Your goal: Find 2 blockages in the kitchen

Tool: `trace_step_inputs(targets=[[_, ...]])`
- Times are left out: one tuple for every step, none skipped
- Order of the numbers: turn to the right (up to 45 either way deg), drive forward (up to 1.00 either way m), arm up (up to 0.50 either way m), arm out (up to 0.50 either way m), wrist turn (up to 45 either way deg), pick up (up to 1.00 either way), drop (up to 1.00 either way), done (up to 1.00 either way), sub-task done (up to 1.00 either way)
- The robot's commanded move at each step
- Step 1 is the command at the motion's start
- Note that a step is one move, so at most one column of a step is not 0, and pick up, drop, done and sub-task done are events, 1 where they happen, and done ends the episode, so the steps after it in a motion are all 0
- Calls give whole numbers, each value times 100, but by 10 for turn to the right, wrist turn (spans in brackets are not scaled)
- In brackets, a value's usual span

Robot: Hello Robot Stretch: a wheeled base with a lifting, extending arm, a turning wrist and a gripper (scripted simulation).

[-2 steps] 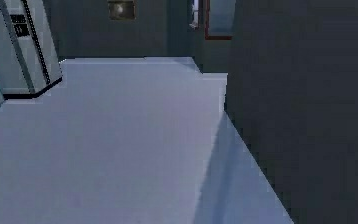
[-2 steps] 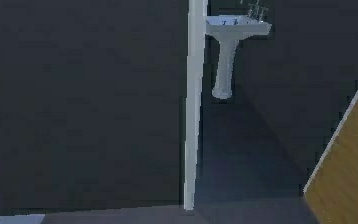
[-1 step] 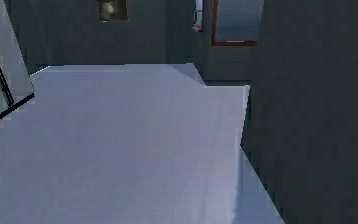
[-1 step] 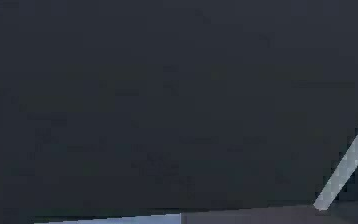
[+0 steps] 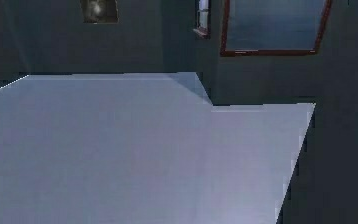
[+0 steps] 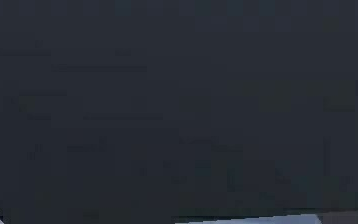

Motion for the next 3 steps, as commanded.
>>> trace_step_inputs(targets=[[30, 0, 0, 0, 0, 0, 0, 0, 0], [0, 100, 0, 0, 0, 0, 0, 0, 0], [60, 0, 0, 0, 0, 0, 0, 0, 0]])
